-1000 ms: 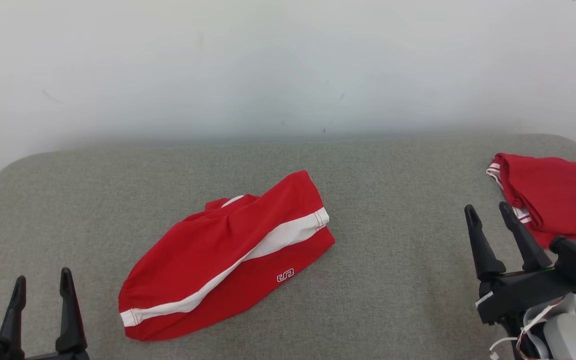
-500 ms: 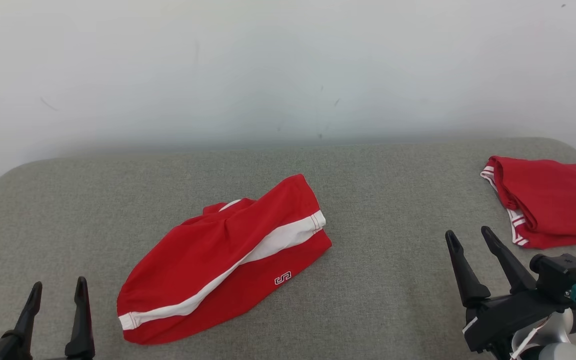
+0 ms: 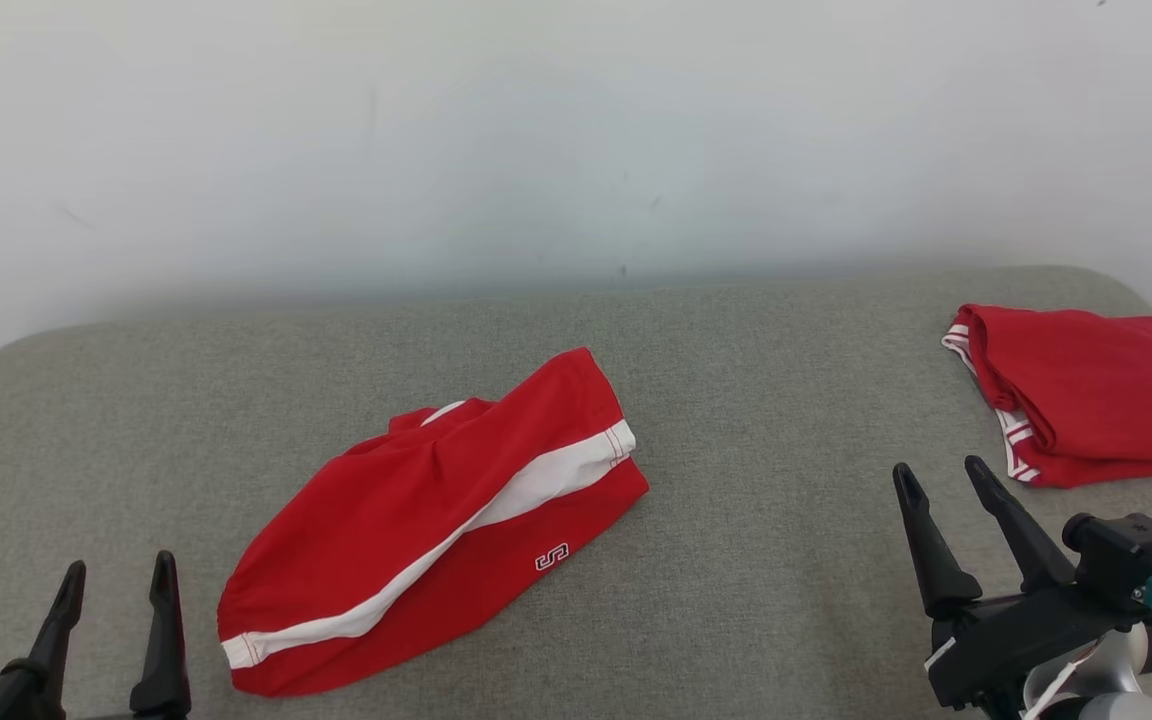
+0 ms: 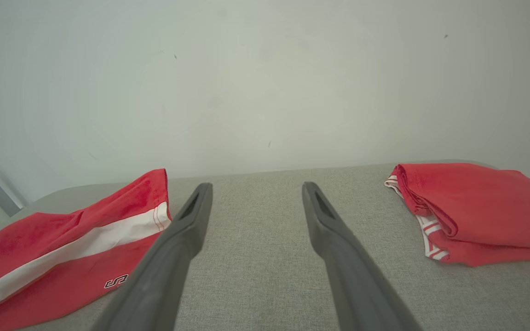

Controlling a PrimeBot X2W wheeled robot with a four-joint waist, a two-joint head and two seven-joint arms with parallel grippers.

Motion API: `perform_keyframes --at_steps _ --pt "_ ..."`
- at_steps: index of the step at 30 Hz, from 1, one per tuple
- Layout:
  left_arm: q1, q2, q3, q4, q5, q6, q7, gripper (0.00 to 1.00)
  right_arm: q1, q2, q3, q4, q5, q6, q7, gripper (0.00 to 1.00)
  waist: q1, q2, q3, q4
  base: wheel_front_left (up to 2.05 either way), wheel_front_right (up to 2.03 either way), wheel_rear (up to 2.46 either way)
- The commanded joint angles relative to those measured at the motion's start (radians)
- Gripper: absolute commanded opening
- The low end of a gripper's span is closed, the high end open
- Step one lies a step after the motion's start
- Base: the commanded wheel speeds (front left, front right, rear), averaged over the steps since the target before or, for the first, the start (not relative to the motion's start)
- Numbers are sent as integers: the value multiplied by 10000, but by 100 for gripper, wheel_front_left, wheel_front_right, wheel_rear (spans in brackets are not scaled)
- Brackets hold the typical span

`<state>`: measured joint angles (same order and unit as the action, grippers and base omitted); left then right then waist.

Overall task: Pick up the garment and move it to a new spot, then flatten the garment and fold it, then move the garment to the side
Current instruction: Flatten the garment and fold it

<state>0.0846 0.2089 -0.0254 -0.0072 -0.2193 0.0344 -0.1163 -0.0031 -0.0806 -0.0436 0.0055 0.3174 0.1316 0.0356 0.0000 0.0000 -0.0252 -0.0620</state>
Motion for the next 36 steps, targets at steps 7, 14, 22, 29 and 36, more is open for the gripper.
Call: perform_keyframes --at_steps 7,14,22,29,36 --pt "-70 142 -94 41 -102 -16 14 100 -1 23 -62 -39 -75 -20 5 100 0 0 35 -35 0 0 0" --pt "-104 186 -167 72 -136 33 16 100 9 34 -20 -51 -74 -20 -10 100 0 0 40 29 0 0 0" --pt "-340 108 -531 193 -138 -150 13 100 -130 28 262 58 82 -20 21 100 0 0 63 454 0 0 0" --pt "-528 -22 -843 552 -225 -306 -100 100 -489 -105 844 429 232 -20 33 100 0 0 72 849 0 0 0" --pt "-749 -197 -1190 1076 -290 -522 -158 100 -1191 -375 1448 1397 492 -20 -24 100 0 0 91 1325 0 0 0"
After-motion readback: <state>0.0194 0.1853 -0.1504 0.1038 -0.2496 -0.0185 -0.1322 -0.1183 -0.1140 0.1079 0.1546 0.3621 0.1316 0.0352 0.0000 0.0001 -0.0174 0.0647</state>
